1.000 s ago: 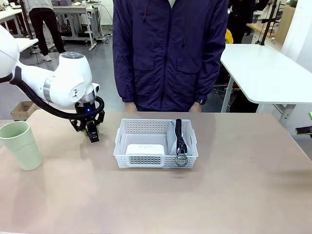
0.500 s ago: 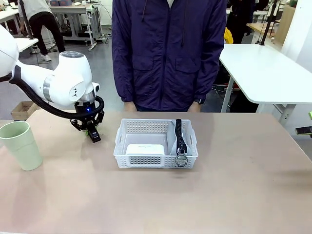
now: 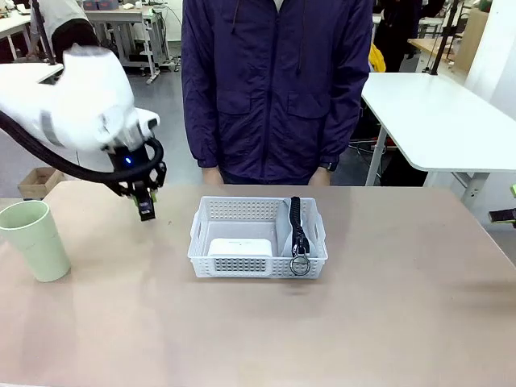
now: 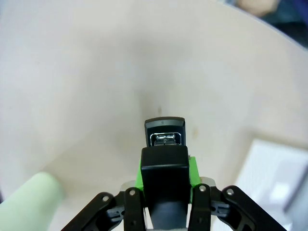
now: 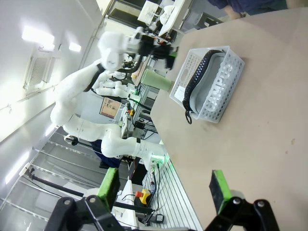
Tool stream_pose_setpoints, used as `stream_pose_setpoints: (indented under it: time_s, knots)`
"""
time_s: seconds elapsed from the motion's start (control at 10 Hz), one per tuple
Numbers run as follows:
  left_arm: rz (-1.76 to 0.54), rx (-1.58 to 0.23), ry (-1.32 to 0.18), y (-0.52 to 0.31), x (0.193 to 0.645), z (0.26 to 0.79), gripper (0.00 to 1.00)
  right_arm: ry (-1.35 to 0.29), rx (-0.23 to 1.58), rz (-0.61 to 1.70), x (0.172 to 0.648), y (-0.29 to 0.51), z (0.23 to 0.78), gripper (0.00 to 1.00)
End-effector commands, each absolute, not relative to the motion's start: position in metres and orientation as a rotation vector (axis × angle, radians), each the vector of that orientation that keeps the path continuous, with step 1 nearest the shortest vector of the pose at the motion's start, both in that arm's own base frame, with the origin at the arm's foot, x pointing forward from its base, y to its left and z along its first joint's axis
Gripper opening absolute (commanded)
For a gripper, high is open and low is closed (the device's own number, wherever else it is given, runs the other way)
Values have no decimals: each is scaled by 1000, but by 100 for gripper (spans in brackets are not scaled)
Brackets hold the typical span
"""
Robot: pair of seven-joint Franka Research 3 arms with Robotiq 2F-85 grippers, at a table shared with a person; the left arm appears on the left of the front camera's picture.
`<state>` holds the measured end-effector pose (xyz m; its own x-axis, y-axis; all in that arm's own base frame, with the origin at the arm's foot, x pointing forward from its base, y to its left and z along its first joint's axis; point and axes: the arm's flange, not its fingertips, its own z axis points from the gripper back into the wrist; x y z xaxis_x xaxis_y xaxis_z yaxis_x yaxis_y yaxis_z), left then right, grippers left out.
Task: Efficiently arrange items inside the basket to fit them all.
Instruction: Pick up the Stapler and place it inside the Organizing basket.
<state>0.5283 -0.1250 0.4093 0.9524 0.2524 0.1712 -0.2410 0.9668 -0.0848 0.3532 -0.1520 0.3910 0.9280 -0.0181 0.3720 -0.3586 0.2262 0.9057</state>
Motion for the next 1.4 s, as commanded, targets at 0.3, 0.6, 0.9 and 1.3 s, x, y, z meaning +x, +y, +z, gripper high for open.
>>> stream_pose_setpoints:
  time_s: [0.3, 0.6, 0.9, 1.3]
  knots:
    - [-305, -155, -170, -90, 385, 478, 0, -337, 1329, 252, 350, -152, 392, 100]
    - [-287, -126, -156, -107, 391, 496, 0, -337, 1329, 252, 350, -152, 392, 100]
    - [-300, -131, -159, -103, 383, 490, 37, -337, 1329, 252, 350, -152, 392, 100]
    - [-506, 31, -245, -232, 435, 493, 37, -337, 1329, 252, 350, -152, 392, 100]
